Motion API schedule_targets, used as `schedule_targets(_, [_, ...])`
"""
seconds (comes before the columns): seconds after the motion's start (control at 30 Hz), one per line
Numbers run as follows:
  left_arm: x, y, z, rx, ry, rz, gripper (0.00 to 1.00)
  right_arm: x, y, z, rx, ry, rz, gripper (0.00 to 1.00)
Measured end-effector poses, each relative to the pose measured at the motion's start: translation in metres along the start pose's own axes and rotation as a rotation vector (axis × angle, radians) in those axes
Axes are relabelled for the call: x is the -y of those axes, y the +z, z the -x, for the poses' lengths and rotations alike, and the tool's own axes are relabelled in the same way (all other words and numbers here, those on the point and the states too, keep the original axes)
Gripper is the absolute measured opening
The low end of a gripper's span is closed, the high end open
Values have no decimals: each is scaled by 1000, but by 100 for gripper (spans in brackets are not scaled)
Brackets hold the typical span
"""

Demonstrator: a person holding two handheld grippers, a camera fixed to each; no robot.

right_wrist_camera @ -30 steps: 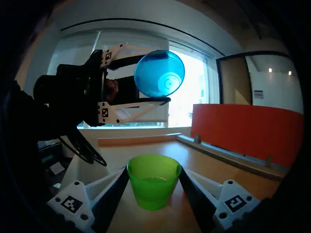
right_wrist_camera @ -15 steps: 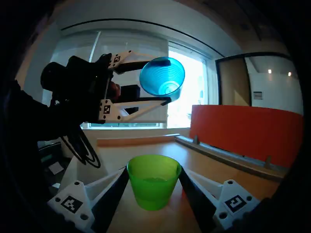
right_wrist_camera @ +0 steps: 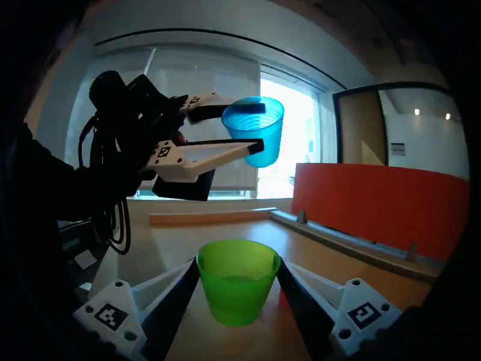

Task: Pour water

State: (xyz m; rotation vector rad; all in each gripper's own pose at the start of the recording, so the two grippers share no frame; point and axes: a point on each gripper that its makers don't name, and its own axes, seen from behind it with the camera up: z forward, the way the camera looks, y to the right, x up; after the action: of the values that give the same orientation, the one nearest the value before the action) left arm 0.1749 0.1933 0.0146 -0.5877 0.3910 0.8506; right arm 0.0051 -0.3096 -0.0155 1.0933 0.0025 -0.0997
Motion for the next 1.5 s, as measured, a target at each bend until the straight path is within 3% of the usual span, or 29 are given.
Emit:
schedule_targets(0.57, [9,5,17,24,-544,34,85,-3,-4,-1,-6,1,14,91])
schedule_targets(0.77, [12,8,19,5,-730,53,85,-2,-4,-2,-5,-2,14,91])
schedule_targets(0.87, [14,7,23,10,-759,53,85,-2,-4,-2,-4,-3,15,91])
schedule_targets(1.0, [10,6,30,33,-744,63,85,-2,-4,-1,0,0,15,91])
schedule_targets(1.5, [-28,-3,68,181,-704,142,85,-5,-10,18,89,2,4,91])
